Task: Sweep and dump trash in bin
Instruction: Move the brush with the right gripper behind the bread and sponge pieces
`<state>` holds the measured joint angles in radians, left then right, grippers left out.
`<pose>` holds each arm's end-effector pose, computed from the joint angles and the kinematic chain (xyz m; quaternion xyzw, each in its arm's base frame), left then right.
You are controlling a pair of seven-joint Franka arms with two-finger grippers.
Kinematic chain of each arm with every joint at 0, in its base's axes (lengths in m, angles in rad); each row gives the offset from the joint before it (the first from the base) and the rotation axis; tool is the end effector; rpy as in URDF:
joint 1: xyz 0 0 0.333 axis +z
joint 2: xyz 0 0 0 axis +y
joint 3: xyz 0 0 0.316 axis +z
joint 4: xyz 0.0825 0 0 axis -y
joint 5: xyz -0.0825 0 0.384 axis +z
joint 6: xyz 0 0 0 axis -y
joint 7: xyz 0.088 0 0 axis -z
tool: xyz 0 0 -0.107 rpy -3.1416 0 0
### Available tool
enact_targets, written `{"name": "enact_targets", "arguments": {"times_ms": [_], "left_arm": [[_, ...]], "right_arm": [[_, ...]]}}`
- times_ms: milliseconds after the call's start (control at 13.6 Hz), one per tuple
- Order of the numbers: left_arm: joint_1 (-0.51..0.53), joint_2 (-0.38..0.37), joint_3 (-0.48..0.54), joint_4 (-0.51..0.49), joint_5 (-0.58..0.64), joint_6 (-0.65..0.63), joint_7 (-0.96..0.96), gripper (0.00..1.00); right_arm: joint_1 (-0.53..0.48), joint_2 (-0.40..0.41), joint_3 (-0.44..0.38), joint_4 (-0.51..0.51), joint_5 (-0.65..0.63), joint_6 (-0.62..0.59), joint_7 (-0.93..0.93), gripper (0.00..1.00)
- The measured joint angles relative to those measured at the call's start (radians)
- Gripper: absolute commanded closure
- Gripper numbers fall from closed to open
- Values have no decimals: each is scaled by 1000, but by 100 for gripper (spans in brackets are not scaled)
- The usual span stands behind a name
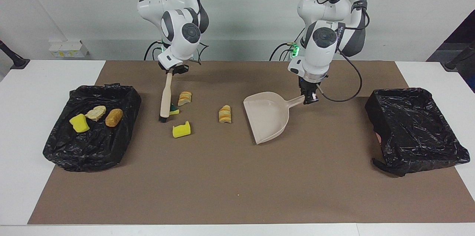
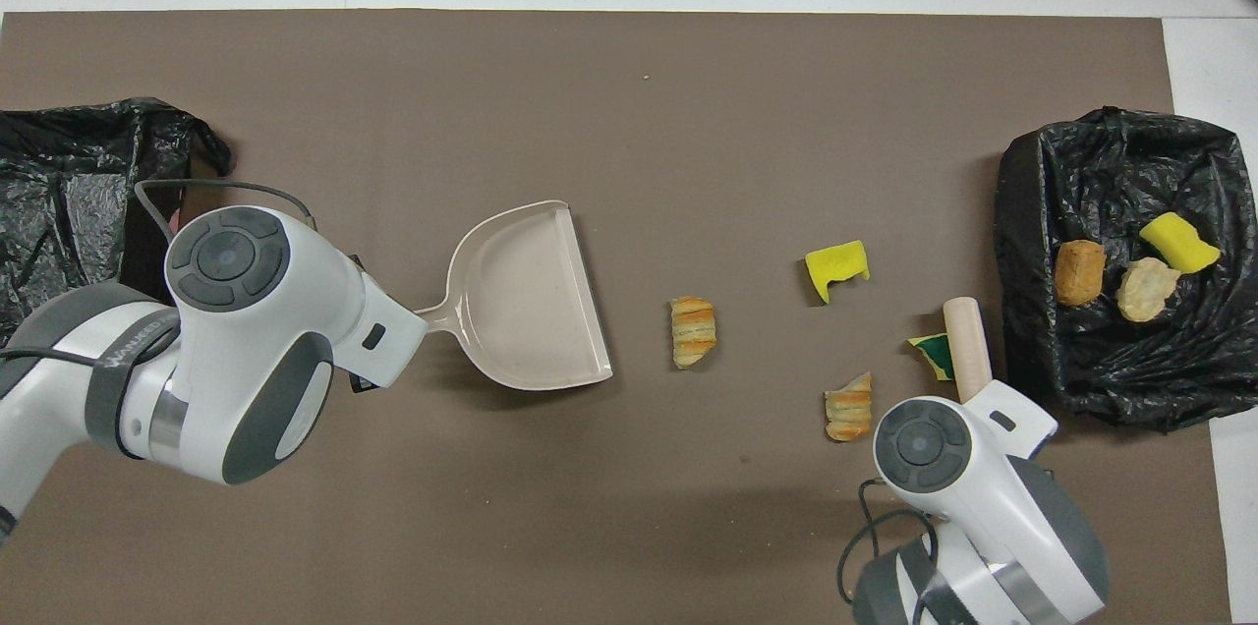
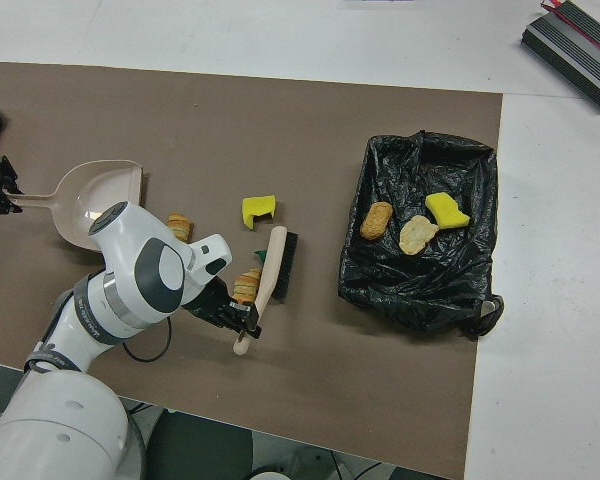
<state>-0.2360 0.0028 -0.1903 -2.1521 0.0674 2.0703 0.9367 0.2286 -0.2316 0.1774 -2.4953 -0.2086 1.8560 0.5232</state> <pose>0.4821 -0.2151 0.3919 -0.7645 0.6425 0.0481 0.0170 0.3701 0.1401 0.3451 0.9725 -0.0143 -0.1329 0.1908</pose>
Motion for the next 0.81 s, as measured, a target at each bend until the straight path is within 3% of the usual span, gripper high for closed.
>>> {"name": "enact_targets", "arguments": {"times_ms": [369, 811], "left_arm": [[-49, -4, -2, -61, 2, 15, -126, 100], [-94, -4, -4, -70, 2, 88, -163, 100]], "right_arm": [[28, 140, 1, 190, 202, 8, 55, 100], [77, 346, 1, 440, 293, 23, 190, 100]]}}
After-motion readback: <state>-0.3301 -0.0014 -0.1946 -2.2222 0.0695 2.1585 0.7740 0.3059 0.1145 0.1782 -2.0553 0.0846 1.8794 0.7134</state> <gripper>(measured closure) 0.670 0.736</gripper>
